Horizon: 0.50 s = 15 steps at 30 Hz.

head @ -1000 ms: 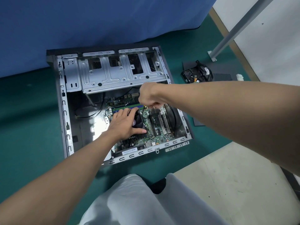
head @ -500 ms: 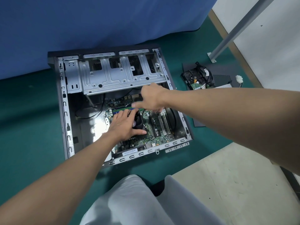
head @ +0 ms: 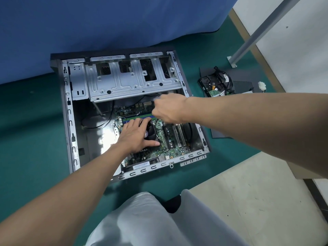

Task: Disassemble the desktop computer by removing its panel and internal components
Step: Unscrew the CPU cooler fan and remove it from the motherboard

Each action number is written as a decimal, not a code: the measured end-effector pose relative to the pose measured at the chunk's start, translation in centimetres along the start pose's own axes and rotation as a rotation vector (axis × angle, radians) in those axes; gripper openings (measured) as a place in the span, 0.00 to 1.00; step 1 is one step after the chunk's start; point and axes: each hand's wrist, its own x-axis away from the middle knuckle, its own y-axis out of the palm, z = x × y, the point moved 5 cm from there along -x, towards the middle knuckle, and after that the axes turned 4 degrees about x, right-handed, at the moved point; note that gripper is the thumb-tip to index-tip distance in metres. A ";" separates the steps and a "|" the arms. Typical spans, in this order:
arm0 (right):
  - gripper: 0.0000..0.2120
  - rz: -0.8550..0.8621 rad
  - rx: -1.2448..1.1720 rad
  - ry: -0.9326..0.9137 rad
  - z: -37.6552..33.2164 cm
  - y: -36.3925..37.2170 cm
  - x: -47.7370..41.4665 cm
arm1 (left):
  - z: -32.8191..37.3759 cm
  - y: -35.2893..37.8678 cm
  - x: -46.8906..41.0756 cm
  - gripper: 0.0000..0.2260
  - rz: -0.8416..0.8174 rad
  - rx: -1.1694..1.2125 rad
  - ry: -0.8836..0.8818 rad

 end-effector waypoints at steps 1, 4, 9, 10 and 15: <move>0.06 0.008 -0.013 0.007 0.2 -0.2 -0.2 | 0.0 0.0 0.0 0.46 0.004 0.004 0.001; 0.20 -0.034 -0.235 0.106 0.9 -0.1 -0.9 | 0.0 -0.1 0.1 0.45 0.002 0.012 0.003; 0.12 -0.216 -0.954 0.632 1.9 2.5 -1.4 | -0.1 0.1 0.0 0.46 0.005 0.012 0.003; 0.12 -0.242 -0.941 0.635 1.8 2.3 -1.5 | -0.1 0.1 0.0 0.46 0.007 0.013 0.004; 0.09 -0.172 -0.393 0.390 0.5 0.3 -1.3 | -0.2 0.2 -0.1 0.46 0.005 0.002 0.003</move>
